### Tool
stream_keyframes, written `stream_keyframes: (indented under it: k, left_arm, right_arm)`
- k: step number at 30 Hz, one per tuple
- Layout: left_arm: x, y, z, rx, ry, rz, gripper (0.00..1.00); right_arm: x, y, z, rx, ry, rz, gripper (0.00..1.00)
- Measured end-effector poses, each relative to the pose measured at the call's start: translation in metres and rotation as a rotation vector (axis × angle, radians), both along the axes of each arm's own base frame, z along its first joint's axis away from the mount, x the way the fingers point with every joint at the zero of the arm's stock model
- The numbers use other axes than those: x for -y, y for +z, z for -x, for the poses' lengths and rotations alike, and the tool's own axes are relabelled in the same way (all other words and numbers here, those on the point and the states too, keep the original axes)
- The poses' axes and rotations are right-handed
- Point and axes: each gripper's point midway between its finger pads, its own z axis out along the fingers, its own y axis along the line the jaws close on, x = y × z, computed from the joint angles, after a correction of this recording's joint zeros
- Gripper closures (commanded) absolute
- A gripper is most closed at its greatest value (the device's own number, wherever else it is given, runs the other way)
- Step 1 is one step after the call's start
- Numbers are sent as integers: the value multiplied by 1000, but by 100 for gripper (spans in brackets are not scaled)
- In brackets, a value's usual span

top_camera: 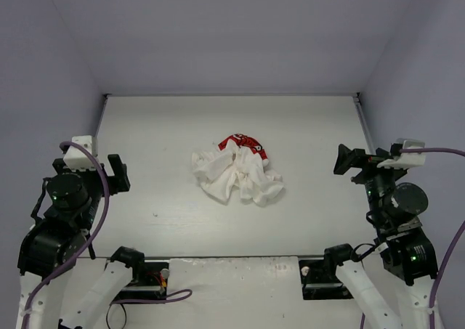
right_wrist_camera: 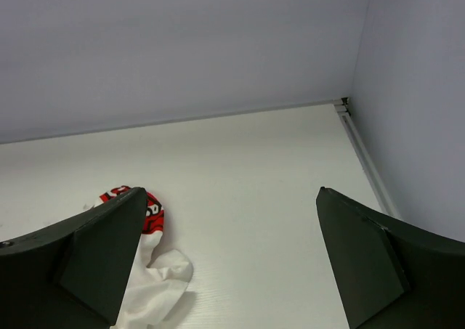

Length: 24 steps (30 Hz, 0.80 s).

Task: Fold and stack the t-shirts
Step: Flatten out the tshirt

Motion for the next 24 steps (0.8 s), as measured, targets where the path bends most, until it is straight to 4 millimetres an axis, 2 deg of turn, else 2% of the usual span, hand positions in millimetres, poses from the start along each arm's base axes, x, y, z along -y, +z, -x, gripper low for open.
stream_keyframes:
  k: [3, 5, 8, 12, 13, 15, 17, 20, 24]
  left_arm:
    - [18, -11, -11, -60, -75, 14, 21]
    - [36, -23, -25, -137, -148, 24, 22]
    - [67, -51, -54, -283, -252, 40, 22]
    - [106, -100, -86, -467, -364, 38, 22]
    - [117, -113, -92, -507, -398, 36, 22]
    - [136, -134, -101, -565, -457, 42, 22]
    - [152, -150, -109, -601, -507, 50, 22]
    - [169, -174, -125, -642, -552, 59, 26]
    - [190, -208, -145, -707, -605, 72, 34]
  right_arm:
    - [-9, -15, -12, -51, 31, 2, 0]
    - [-17, -35, -26, -122, 51, -8, 0]
    - [-33, -82, -51, -283, 91, -19, 0]
    - [-71, -159, -80, -546, 230, -41, 1]
    - [-78, -180, -83, -615, 255, -49, 5]
    - [-89, -221, -82, -744, 299, -71, 27]
    - [-98, -253, -74, -849, 335, -87, 35]
    - [-107, -276, -65, -913, 375, -99, 37]
    - [-120, -279, -67, -892, 442, -109, 36]
